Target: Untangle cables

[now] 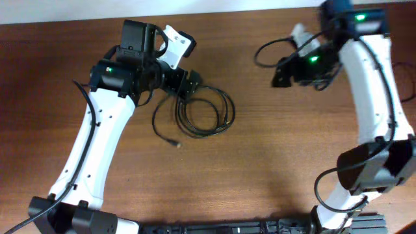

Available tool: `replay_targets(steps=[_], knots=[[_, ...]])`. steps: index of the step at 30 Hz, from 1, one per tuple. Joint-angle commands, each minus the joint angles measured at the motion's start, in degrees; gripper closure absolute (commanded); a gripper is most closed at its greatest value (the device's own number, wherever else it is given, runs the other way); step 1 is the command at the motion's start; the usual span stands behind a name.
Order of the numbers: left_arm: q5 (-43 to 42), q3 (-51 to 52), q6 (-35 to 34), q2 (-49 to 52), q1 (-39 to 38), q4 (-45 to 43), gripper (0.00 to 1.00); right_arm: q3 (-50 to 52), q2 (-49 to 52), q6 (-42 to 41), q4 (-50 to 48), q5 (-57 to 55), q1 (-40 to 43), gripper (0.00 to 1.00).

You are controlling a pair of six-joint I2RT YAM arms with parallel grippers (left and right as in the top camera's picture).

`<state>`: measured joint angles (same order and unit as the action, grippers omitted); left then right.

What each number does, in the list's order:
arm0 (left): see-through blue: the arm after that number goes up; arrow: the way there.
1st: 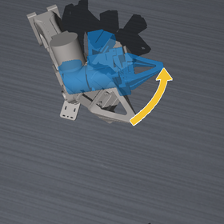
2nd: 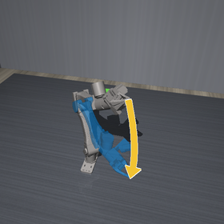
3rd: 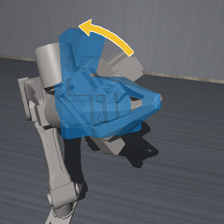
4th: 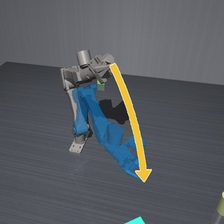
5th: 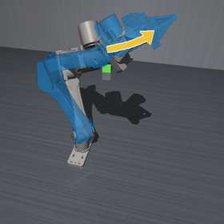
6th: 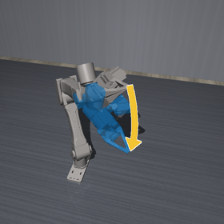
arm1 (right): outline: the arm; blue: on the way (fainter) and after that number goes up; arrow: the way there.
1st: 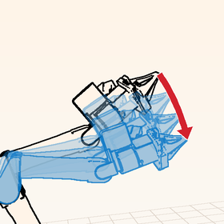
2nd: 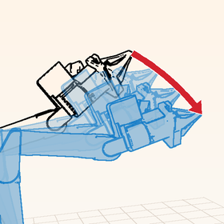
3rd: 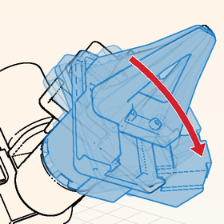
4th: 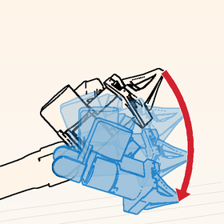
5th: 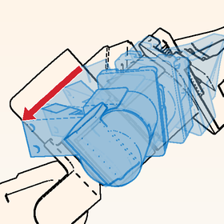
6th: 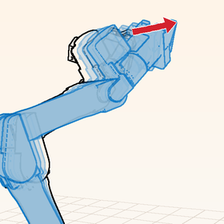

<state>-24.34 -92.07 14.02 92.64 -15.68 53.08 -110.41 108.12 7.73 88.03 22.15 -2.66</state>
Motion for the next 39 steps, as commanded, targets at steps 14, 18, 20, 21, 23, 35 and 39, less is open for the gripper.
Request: replay_targets(steps=[14, 18, 20, 21, 23, 35, 39], knots=[[9.16, 0.07, -17.92, 0.39, 21.07, 3.21, 0.01, 5.01, 0.96, -3.19, -21.14, -0.35, -21.11, 0.17], [9.16, 0.07, -21.66, 0.39, 28.00, 5.11, 0.01, 5.03, 5.53, -5.31, -26.18, -0.35, -27.63, 0.17], [8.92, 0.07, -22.38, 0.39, 29.79, 5.16, 0.01, 5.03, 8.76, -5.25, -26.38, -0.96, -31.04, 0.18], [8.96, 0.07, -22.36, 0.39, 29.90, 5.40, 0.01, 5.03, 10.27, -5.27, -26.38, -3.21, -32.65, 0.18], [8.96, 0.07, -22.34, 0.39, 29.88, 5.84, 0.01, 5.03, 13.49, -5.27, -26.82, -8.11, -36.04, 0.18], [12.61, 0.07, -22.36, 0.39, 31.26, 6.19, 0.01, 5.05, 21.03, -11.69, -38.86, -20.37, -46.69, 0.33], [12.61, 0.07, -22.36, 0.39, 31.61, 6.69, 0.01, 5.16, 23.37, -11.69, -39.50, -17.94, -47.50, 0.37]])
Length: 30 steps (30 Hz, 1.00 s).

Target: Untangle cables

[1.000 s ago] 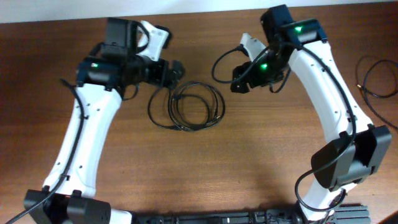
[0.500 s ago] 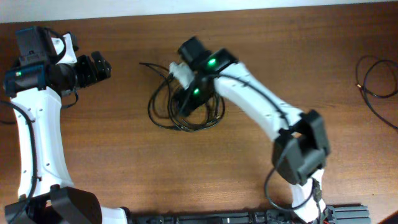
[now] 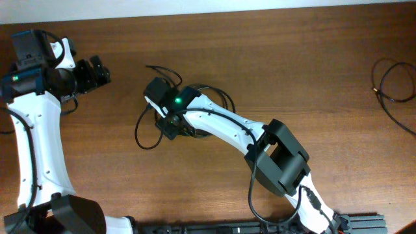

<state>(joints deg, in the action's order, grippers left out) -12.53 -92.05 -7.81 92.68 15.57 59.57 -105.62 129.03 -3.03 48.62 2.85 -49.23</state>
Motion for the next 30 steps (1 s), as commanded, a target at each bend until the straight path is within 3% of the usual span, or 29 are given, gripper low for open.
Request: replay_targets(steps=[1, 13, 14, 15, 16, 17, 20, 23, 30], knots=[[0.81, 0.04, -0.50, 0.35, 0.35, 0.20, 0.01, 0.46, 2.73, -0.94, -0.09, 1.90, -1.20, 0.37], [0.79, 0.04, -0.50, 0.35, 0.35, 1.22, 0.01, 6.10, 3.56, -0.92, -3.48, 2.47, -3.56, 0.38], [0.79, 0.04, -0.52, 0.35, 0.35, 1.22, 0.01, 6.10, 3.56, -0.92, -3.45, 2.47, -3.58, 0.50], [0.79, 0.04, -0.52, 0.35, 0.35, 1.38, 0.01, 6.08, 3.56, -0.92, -2.80, 2.49, -3.58, 0.76], [0.79, 0.04, -0.52, 0.35, 0.35, 1.42, 0.01, 6.08, 3.56, -0.92, -2.12, 2.51, -3.58, 0.89], [0.79, 0.04, -0.52, 0.35, 0.35, 1.46, 0.01, 5.86, 3.52, -0.92, -0.87, 2.49, -3.56, 0.96], [0.79, 0.04, -0.52, 0.35, 0.35, 1.44, 0.01, 2.60, 2.29, -0.92, 4.20, 2.49, -2.36, 0.96], [0.79, 0.04, -0.52, 0.35, 0.35, 1.44, 0.01, -8.46, -0.31, -0.92, 13.44, 2.51, 1.36, 0.96], [0.81, 0.04, -0.50, 0.35, 0.35, 1.42, 0.01, -50.47, -2.32, -0.92, 33.29, 2.51, 12.72, 0.96]])
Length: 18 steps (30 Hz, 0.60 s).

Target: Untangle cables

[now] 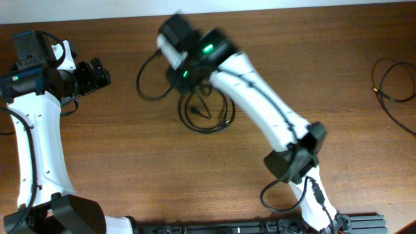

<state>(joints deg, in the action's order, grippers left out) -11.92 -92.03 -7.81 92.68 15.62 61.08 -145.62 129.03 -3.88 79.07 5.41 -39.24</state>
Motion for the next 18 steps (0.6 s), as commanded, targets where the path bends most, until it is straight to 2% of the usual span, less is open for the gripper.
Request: replay_targets(steps=[1, 4, 7, 11, 13, 14, 18], knots=[[0.20, 0.02, -0.50, 0.35, 0.31, -0.09, 0.01, -14.03, -2.32, -0.04, 4.15, -0.04, 3.93, 0.96], [0.20, 0.02, -0.52, 0.35, 0.31, -0.09, 0.01, -21.90, -2.32, -0.02, 6.56, -0.07, 7.82, 0.96], [0.17, 0.02, -0.50, 0.35, 0.31, -0.07, 0.01, -23.10, -2.36, -0.04, 8.24, -0.04, 11.50, 0.96], [0.17, 0.02, -0.52, 0.35, 0.31, -0.07, 0.01, -23.06, -2.34, 0.35, 15.21, -0.09, 15.04, 0.95], [0.17, 0.02, -0.50, 0.35, 0.31, -0.07, 0.01, -21.66, -2.19, 0.37, 18.27, 0.15, 16.26, 0.74], [0.17, 0.02, -0.50, 0.35, 0.31, -0.07, 0.01, -20.92, -2.19, 0.37, 18.27, 0.15, 16.37, 0.68], [0.20, 0.02, -0.50, 0.35, 0.31, 0.13, 0.01, -15.67, -2.23, -3.13, 18.27, 0.04, 17.20, 0.62]])
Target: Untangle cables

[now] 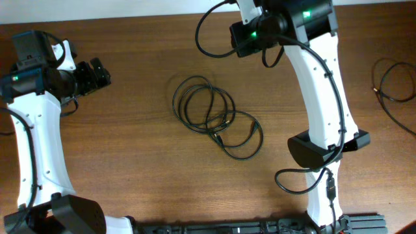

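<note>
A coil of black cables (207,107) lies in the middle of the wooden table, with a further loop (244,140) spreading to its lower right and a connector end (218,137) between them. My right gripper (236,40) hovers near the table's back edge, shut on a separate black cable loop (201,40) that hangs out to its left and arcs over the top. My left gripper (99,72) is far left, away from the coil, open with nothing between its fingers.
Another black cable (392,83) lies at the table's right edge. The right arm's white link (322,91) stretches over the table right of the coil. The table's back edge (130,18) runs along the top.
My right gripper has moved from the coil's upper left to the back of the table, further right, with a cable loop in it. The coil now lies more spread, with an extra loop at lower right.
First my left gripper was at the coil and my right was at the back right with a cable. Then the left stood far left, a cable lay at the right edge, and the right was down on the coil. It then held a loop, now away from the coil.
</note>
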Available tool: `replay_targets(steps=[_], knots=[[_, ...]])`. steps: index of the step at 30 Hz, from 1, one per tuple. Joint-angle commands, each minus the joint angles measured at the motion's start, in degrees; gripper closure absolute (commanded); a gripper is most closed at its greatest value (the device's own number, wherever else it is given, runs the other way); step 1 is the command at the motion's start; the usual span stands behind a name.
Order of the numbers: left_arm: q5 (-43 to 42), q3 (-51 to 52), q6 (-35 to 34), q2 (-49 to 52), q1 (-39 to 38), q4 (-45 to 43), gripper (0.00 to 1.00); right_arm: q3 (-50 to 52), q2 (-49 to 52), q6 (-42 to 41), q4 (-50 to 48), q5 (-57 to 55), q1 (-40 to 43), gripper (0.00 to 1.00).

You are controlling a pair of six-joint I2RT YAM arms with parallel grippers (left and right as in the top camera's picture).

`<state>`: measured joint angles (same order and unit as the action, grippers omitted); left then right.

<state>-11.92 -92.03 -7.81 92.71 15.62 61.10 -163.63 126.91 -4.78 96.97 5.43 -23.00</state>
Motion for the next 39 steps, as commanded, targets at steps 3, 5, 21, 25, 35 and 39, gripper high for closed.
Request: replay_targets(steps=[3, 5, 21, 25, 35, 39], knots=[[0.20, 0.02, -0.50, 0.33, 0.31, 0.55, 0.01, 4.50, -1.77, -3.13, 0.37, 0.35, 2.58, 0.51], [0.15, 0.02, -0.50, 0.33, 0.31, 0.76, 0.01, 7.93, -4.24, -3.10, 0.37, 0.33, 4.15, 0.49], [1.64, 0.24, 14.19, 2.45, -19.85, 1.16, 0.01, 53.83, -22.29, 5.46, 0.37, 0.33, 17.16, 0.44], [5.35, 0.24, 14.10, 7.48, -22.23, 4.63, 0.01, 66.79, -26.97, 5.42, 0.39, 0.35, 17.81, 0.44], [5.33, 0.26, 13.68, 8.00, -22.23, 4.17, 0.01, 83.97, -28.52, 9.01, -38.80, 11.54, 16.20, 0.04], [5.33, 0.26, 13.66, 8.00, -22.23, 4.11, 0.01, 90.51, -25.79, 9.09, -47.98, 9.53, 11.37, 0.10]])
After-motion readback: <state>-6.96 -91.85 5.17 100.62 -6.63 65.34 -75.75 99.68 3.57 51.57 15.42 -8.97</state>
